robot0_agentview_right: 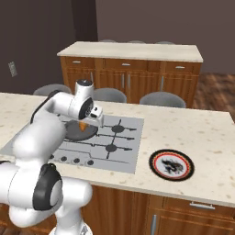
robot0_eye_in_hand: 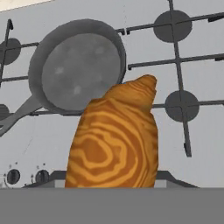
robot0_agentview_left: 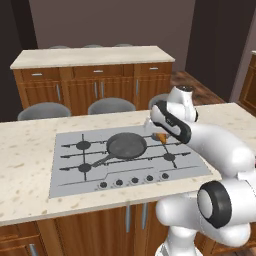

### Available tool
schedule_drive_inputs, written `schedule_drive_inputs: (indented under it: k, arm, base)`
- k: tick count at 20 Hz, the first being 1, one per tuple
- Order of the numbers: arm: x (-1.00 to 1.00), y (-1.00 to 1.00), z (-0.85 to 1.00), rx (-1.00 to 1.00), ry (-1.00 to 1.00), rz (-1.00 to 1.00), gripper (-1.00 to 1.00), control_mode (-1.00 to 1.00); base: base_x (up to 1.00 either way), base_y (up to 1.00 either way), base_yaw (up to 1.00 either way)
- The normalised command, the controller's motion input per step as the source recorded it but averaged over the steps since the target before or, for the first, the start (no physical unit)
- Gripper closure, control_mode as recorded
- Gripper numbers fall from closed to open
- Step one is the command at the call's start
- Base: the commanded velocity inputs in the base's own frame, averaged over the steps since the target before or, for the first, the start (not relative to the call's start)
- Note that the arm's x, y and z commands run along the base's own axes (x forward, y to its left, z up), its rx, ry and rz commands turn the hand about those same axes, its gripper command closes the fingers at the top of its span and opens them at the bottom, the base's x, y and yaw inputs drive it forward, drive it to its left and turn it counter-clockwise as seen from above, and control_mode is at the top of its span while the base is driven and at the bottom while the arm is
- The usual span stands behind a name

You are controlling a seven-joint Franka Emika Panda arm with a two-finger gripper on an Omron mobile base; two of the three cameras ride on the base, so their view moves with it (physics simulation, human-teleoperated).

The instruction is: Pick the croissant and place it on the pan. Then turn on the stove to warm the croissant.

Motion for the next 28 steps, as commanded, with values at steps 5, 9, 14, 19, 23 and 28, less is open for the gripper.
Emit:
schedule_drive_inputs:
  k: [5,9,14,19,23,28]
  arm:
    - [0.65,0.64,-0.13,-0.06,0.05,-0.01,1.0,-1.0]
    - [0.32,0.14,-0.32,0.0,-0.2,-0.05,1.0,-1.0]
    - [0.29,0.02,-0.74,0.0,-0.19,-0.03,1.0,-1.0]
    - [0.61,0.33,-0.6,0.0,0.04,-0.01,1.0,-1.0]
    - [0.71,0.48,-0.1,0.0,0.17,-0.03,1.0,-1.0]
    - [0.59,0.36,-0.11,0.0,0.15,-0.04,1.0,-1.0]
  base:
    - [0.0,0.0,0.0]
    - [0.0,0.0,0.0]
    - [0.0,0.0,0.0]
    - [0.0,0.0,0.0]
    - [0.0,0.0,0.0]
    - [0.0,0.0,0.0]
